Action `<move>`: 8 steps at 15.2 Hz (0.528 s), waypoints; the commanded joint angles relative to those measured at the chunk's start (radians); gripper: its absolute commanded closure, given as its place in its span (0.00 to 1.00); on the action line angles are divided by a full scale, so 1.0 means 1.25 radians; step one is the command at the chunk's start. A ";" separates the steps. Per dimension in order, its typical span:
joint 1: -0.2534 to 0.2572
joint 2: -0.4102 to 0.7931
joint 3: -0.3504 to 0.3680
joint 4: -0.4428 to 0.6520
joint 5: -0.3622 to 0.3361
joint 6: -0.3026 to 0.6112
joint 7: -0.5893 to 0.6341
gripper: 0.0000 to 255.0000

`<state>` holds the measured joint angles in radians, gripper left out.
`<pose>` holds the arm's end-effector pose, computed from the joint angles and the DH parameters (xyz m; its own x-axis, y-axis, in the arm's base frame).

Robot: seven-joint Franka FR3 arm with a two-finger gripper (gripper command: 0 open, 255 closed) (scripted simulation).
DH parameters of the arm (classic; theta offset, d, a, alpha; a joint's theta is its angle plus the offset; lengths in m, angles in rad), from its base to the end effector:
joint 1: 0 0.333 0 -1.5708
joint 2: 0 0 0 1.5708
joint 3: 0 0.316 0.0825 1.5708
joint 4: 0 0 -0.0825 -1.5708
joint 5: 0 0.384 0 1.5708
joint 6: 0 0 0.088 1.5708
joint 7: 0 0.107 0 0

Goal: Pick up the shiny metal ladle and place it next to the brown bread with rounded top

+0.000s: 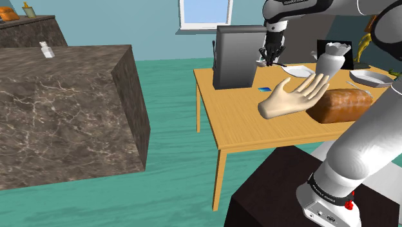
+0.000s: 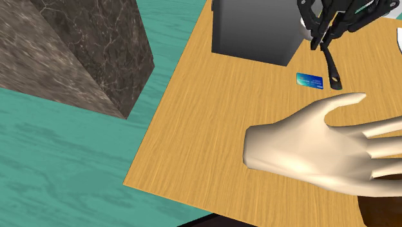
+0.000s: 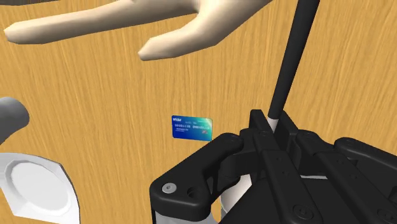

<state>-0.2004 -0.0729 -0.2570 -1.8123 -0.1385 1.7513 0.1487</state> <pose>0.4788 -0.2538 0.5644 0.8363 -0.5477 0.0256 -0.5467 -0.8294 0.1152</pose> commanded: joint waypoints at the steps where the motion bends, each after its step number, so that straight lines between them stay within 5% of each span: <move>1: -0.016 -0.036 -0.017 -0.039 -0.011 0.008 -0.030 1.00; 8: -0.070 -0.118 -0.081 -0.120 -0.045 0.027 -0.136 1.00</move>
<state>-0.2781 -0.2047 -0.3469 -1.9522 -0.1880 1.7863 0.0003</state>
